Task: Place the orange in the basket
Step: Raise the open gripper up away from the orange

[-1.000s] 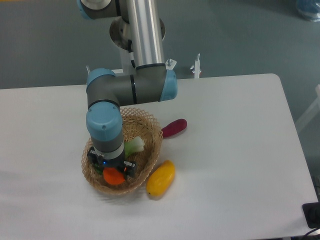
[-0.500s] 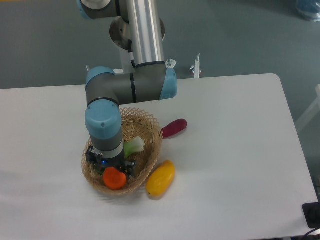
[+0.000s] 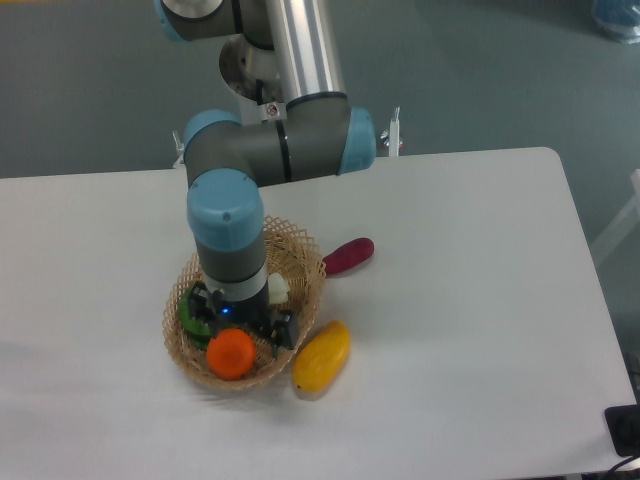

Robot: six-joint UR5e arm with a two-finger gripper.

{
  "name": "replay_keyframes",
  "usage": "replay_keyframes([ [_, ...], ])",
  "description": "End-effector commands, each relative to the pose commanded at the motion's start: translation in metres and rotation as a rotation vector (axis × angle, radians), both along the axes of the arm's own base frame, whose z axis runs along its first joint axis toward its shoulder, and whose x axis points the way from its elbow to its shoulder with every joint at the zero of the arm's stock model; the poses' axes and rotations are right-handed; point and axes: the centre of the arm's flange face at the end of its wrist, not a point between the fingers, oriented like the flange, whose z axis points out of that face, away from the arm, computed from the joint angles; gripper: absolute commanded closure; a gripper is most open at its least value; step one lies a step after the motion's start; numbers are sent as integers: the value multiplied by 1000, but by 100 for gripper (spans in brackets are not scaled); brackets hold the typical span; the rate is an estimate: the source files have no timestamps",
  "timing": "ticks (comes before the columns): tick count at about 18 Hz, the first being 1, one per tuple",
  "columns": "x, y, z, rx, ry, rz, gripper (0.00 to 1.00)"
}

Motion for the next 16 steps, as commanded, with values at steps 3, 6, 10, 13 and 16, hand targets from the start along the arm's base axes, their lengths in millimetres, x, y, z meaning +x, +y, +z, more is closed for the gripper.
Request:
replay_keyframes([
  [3,-8,-8,-1,-6,2,-10,0],
  [6,-9,-13,-1,-12,8,-41,0],
  [10,-16,-37,1,-23,16,-83,0],
  [13,-18,-41,-2,-28,13,-85,0],
  [16,-16,-41,-3,-32,13,-94,0],
])
